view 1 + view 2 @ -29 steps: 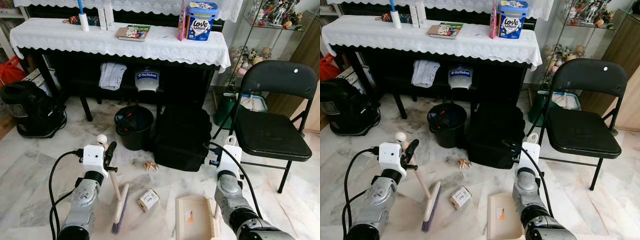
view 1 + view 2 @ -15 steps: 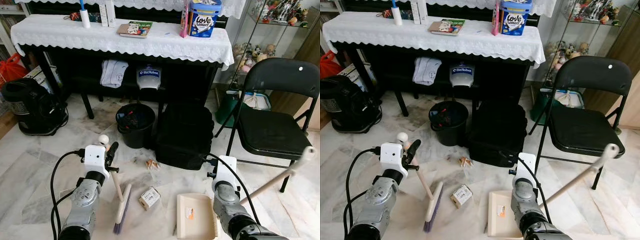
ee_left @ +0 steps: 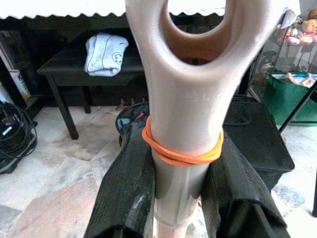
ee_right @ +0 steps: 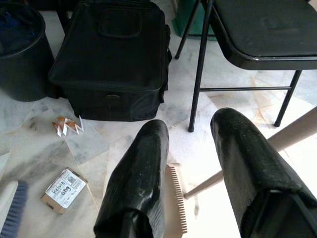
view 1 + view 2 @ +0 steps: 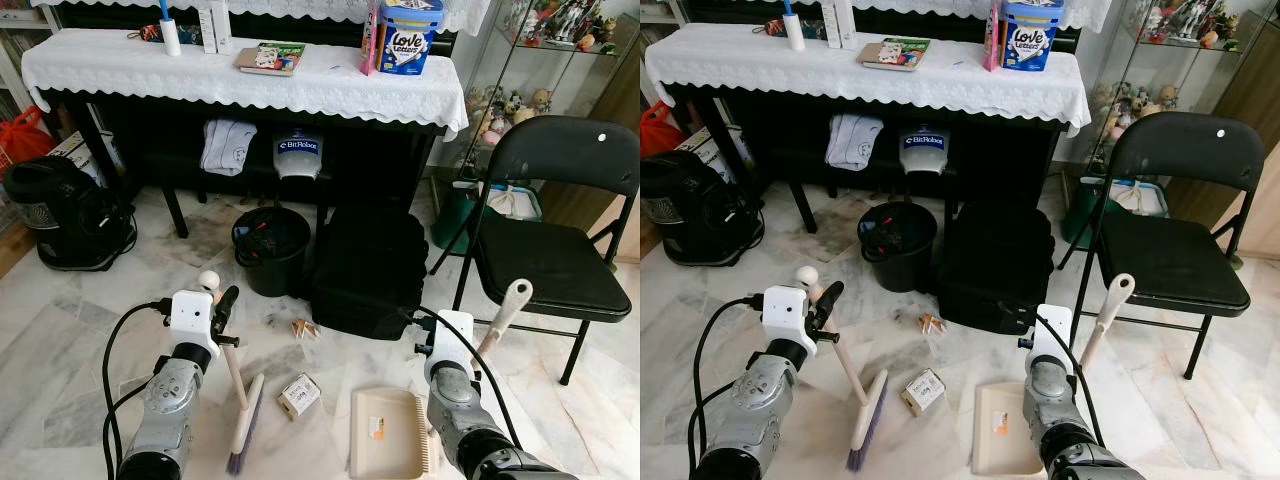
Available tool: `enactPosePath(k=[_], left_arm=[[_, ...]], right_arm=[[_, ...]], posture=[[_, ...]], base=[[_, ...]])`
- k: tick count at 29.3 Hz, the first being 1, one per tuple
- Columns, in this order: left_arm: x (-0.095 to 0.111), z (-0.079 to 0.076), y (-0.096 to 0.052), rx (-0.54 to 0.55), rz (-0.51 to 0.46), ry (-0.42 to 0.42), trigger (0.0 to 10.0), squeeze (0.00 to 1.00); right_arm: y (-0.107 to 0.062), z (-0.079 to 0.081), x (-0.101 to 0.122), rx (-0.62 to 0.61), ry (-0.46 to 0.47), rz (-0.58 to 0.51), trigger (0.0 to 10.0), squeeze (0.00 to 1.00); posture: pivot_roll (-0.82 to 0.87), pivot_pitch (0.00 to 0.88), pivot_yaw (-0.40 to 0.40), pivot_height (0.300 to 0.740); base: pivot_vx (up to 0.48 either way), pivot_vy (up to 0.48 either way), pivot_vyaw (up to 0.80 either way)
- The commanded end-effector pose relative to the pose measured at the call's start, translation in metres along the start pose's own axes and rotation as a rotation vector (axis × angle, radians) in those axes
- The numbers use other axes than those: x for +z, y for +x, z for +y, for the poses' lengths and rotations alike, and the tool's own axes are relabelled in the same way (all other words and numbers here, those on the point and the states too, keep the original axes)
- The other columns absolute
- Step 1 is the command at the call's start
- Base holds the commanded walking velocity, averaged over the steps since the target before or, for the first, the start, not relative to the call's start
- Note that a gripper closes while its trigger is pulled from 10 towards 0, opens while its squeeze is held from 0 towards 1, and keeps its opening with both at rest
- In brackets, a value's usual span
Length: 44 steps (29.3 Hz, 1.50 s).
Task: Sweep floor
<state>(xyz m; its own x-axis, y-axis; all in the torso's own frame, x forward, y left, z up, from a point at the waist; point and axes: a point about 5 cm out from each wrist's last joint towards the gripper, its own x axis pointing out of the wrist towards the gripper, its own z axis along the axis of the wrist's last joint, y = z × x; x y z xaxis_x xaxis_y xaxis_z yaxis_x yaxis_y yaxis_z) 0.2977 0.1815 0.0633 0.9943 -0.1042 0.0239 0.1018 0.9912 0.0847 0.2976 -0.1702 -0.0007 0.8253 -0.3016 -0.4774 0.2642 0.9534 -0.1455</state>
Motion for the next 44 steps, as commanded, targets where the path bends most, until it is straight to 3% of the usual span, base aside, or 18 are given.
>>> enactPosePath(k=[1,10,16,20,23,26,32,34,39,41,44], left_arm=[[0.000,0.000,-0.001,0.001,0.000,-0.002,10.0,0.00],[-0.012,0.006,-0.010,0.030,0.050,0.000,10.0,0.00],[-0.012,0.007,-0.010,0.036,0.048,0.002,10.0,0.00],[-0.013,0.007,-0.011,0.044,0.048,0.003,10.0,0.00],[-0.014,0.008,-0.011,0.046,0.049,0.002,10.0,0.00],[-0.015,0.007,-0.010,0.047,0.055,-0.002,10.0,0.00],[-0.020,0.003,-0.010,0.051,0.070,-0.014,10.0,0.00],[-0.021,0.003,-0.010,0.053,0.071,-0.016,10.0,0.00],[-0.023,0.002,-0.012,0.058,0.068,-0.018,10.0,0.00],[-0.023,0.001,-0.012,0.065,0.063,-0.016,10.0,0.00],[-0.023,0.003,-0.015,0.084,0.057,-0.007,10.0,0.00]], right_arm=[[0.000,0.000,-0.001,0.002,0.009,0.009,10.0,0.00],[-0.002,0.004,-0.008,0.038,-0.024,0.038,10.0,0.00],[-0.011,0.006,-0.042,0.074,0.032,0.261,10.0,0.00],[-0.012,0.013,-0.042,0.129,0.039,0.264,10.0,0.00],[-0.008,0.016,-0.026,0.152,0.043,0.189,10.0,0.00],[0.002,0.016,0.004,0.148,-0.007,0.101,10.0,0.00],[0.008,0.024,0.044,0.214,0.022,-0.008,10.0,0.00],[0.008,0.026,0.046,0.230,0.011,-0.019,10.0,0.00],[0.003,0.032,0.028,0.291,-0.010,0.003,10.0,0.00],[-0.005,0.032,-0.001,0.316,-0.078,0.066,10.0,0.00],[-0.014,0.026,-0.035,0.319,-0.090,0.143,10.0,0.00]], posture=[[0.02,0.007,-0.047,0.740],[0.02,0.006,-0.050,0.740],[0.01,0.001,-0.056,0.740],[0.00,0.000,-0.060,0.740],[-0.01,0.000,-0.062,0.740],[-0.03,0.000,-0.065,0.740],[-0.02,0.000,-0.079,0.740],[-0.02,0.000,-0.080,0.740],[0.00,0.000,-0.092,0.740],[0.03,0.000,-0.101,0.740],[0.05,0.000,-0.109,0.740]], base=[[0.000,0.000,0.00],[0.000,0.000,0.00],[0.000,0.000,0.00],[0.000,0.000,0.00],[0.000,0.000,0.00],[0.000,0.000,0.00],[0.000,0.000,0.00],[0.000,0.000,0.00],[0.000,0.000,0.00],[0.000,0.000,0.00],[0.000,0.000,0.00]])
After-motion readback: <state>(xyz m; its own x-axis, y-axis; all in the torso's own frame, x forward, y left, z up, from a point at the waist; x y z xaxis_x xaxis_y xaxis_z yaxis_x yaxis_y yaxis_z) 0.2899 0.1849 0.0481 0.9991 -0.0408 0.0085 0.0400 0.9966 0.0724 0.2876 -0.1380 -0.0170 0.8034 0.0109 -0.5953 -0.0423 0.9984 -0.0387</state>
